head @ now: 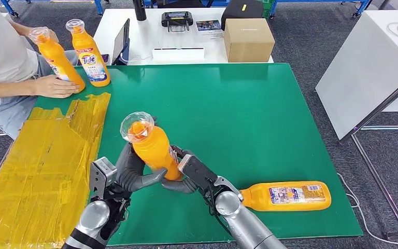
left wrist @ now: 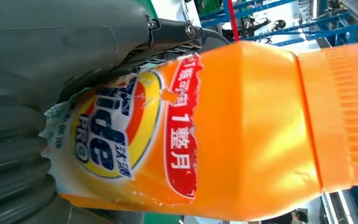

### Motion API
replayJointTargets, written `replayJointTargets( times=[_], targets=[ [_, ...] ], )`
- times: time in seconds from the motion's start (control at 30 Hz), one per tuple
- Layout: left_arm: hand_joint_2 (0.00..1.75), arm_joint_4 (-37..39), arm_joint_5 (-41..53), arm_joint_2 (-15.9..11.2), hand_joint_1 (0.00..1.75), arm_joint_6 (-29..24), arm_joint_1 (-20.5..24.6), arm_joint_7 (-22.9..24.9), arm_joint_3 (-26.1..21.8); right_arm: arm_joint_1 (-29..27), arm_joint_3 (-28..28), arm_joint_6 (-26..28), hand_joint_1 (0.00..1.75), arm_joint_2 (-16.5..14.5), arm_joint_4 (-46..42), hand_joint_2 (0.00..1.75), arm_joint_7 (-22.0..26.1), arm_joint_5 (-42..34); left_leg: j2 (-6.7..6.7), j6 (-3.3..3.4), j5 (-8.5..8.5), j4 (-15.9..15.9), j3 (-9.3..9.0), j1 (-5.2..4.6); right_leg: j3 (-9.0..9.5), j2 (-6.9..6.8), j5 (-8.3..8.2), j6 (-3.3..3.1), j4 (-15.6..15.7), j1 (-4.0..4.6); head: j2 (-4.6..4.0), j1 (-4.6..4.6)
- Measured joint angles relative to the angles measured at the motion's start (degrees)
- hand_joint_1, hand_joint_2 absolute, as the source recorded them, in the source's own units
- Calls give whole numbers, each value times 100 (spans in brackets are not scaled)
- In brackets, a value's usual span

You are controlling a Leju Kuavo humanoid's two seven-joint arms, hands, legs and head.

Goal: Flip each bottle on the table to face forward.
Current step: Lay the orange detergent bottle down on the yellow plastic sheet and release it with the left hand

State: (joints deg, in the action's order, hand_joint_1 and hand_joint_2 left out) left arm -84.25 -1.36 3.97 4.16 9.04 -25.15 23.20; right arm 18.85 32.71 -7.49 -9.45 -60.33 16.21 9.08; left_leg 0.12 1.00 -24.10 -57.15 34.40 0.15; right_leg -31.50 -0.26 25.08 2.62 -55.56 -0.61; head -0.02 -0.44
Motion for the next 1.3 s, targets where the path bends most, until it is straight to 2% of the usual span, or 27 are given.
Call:
replayJointTargets(
  times=[0.2,0.33,1.07,1.1,1.17,1.2,1.23,1.3],
  targets=[
    [175,61,1,1,0,-4,14,-10,15,19,68,22,175,-15,72,175,-2,8,0,0,0,0,0,-1,0,0,0,0,0,-1,0,1],
    [175,104,7,2,171,-68,22,-46,28,23,109,41,175,-15,101,175,-2,5,0,0,0,0,0,-1,0,0,0,0,0,-1,0,1],
    [175,119,-9,19,175,-398,25,-185,21,32,239,119,175,-15,119,175,11,-78,0,0,0,0,0,-1,0,0,0,0,0,-1,0,1],
    [175,119,-8,19,175,-420,25,-192,20,32,239,128,143,-15,119,175,19,-85,0,0,0,0,0,-1,0,0,0,0,0,-1,0,1],
    [175,110,9,19,175,-491,25,-213,17,31,239,178,55,-12,117,175,56,-100,0,0,0,0,0,-1,0,0,0,0,0,-1,0,0],
    [175,98,51,19,175,-562,24,-233,13,24,239,233,12,-8,105,131,87,-95,0,0,0,0,0,-1,-1,0,0,0,0,-1,0,0],
    [175,74,145,18,175,-688,24,-260,2,8,238,319,0,-3,74,87,129,-81,0,0,0,0,1,-1,-1,0,0,0,0,-1,0,0],
    [175,-4,555,0,175,-1118,24,-306,-57,-50,214,569,0,19,-76,0,219,-30,0,0,0,0,1,-1,-1,0,0,0,0,-1,0,0]
  ],
)
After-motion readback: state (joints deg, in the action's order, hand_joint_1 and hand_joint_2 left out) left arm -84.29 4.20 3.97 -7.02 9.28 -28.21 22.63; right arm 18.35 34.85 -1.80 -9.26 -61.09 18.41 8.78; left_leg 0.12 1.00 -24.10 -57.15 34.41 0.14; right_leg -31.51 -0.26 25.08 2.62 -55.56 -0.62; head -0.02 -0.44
